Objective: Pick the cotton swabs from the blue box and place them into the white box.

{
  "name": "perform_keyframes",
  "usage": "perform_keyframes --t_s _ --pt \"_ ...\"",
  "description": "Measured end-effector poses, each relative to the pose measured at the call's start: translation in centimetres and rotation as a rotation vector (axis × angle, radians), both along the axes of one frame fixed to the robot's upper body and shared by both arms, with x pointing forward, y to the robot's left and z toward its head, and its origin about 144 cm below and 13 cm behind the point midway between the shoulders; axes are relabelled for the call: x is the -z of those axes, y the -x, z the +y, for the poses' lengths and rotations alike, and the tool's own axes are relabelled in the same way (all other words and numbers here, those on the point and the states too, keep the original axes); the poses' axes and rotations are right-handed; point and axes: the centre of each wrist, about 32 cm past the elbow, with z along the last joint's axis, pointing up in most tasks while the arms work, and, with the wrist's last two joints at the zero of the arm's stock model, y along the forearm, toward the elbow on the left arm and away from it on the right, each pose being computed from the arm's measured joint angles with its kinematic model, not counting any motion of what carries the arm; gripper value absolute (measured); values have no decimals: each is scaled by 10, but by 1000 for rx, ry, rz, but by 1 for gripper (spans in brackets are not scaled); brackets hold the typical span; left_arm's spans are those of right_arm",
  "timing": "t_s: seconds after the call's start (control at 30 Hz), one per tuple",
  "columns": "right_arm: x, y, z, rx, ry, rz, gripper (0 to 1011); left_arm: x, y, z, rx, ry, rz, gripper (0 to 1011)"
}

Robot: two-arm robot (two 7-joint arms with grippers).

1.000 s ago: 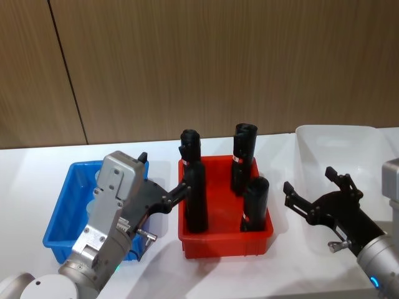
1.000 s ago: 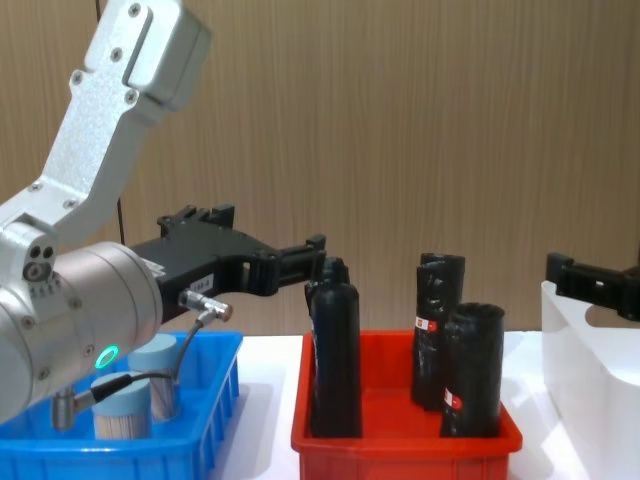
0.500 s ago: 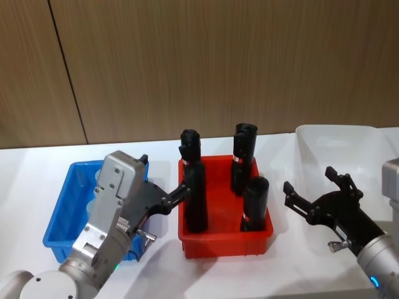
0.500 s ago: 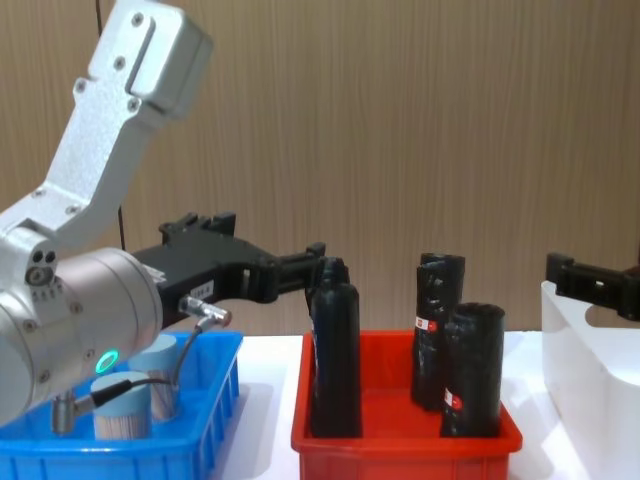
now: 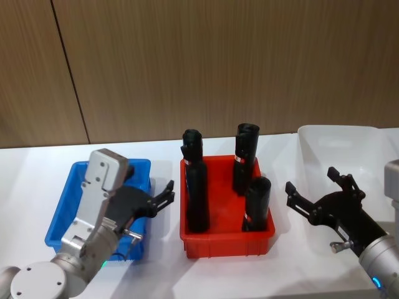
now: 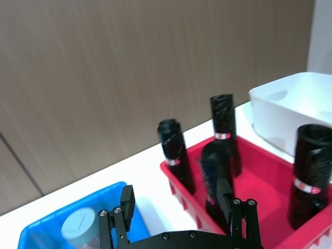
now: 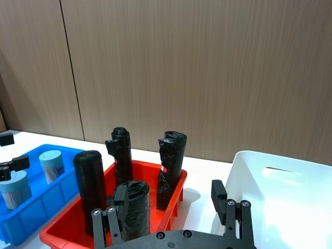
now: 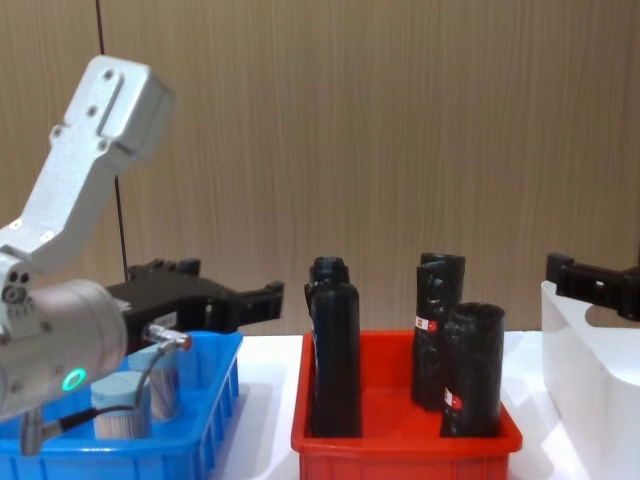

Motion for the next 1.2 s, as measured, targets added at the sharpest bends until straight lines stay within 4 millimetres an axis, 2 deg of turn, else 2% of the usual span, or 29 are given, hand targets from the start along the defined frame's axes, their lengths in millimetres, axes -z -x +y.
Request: perform_keyframes --t_s 0.53,1.2 --pt "0 0 0 0 0 0 1002 10 -7 32 -159 55 145 1003" --pt "0 0 0 0 0 0 1002 14 -20 45 -248 91 293 1003"
